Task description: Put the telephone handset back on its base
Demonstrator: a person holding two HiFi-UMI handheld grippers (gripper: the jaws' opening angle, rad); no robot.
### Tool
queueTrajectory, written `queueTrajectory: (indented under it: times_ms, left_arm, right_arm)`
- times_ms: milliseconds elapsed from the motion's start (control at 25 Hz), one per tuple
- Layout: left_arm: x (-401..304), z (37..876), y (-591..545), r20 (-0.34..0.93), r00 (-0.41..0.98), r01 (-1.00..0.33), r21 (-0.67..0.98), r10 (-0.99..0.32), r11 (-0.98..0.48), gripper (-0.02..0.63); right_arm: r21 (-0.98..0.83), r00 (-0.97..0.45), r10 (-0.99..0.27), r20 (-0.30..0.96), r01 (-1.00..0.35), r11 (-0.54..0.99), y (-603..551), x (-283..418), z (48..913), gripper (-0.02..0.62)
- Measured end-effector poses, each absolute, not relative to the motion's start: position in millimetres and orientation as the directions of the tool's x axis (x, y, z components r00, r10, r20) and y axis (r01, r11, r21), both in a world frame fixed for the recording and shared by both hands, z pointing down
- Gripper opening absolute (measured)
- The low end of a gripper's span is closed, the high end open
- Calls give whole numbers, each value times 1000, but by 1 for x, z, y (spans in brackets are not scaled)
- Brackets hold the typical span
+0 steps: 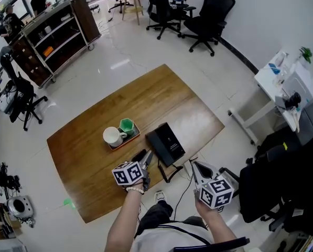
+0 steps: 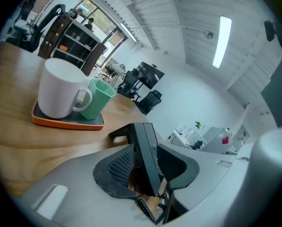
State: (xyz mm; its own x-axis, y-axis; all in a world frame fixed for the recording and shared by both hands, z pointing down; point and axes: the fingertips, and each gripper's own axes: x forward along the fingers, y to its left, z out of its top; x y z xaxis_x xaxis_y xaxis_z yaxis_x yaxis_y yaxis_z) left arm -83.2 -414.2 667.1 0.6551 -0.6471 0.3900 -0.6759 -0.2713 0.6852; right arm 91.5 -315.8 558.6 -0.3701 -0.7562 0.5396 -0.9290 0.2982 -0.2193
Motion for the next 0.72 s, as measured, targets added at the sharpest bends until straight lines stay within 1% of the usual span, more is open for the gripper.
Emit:
queueTrajectory:
  times_ms: [40, 80, 160, 200, 440, 640, 720]
  left_arm:
    - [-90, 659, -407, 391, 638, -694, 665, -664, -275, 120]
    - [-96, 651, -399, 391, 621, -712, 644, -679, -280, 92]
    - [-106, 636, -382, 388, 588, -743, 605, -709, -285, 15]
    - [-110, 630, -372, 386, 574, -755, 592, -722, -283, 2]
    - [-116, 606, -298, 414, 514, -803, 539, -751, -253, 0]
    - [-99, 598, -228, 470, 467, -857, 448, -749, -254, 0]
    - [-89, 591, -201, 476, 465, -862, 435, -746, -260, 0]
  right_arm:
    - [-218, -375, -755, 538, -927, 305, -315, 92, 557, 5]
    - [-216, -381, -753, 536, -924, 315, -314, 92, 555, 5]
    - [-210, -396, -747, 533, -918, 337, -311, 91, 551, 5]
    - [-207, -405, -745, 530, -914, 349, -309, 90, 550, 5]
    - [-182, -445, -751, 487, -893, 412, -281, 91, 531, 5]
    - [-159, -455, -763, 460, -887, 433, -236, 107, 521, 5]
    - [-158, -457, -765, 454, -886, 436, -214, 114, 518, 5]
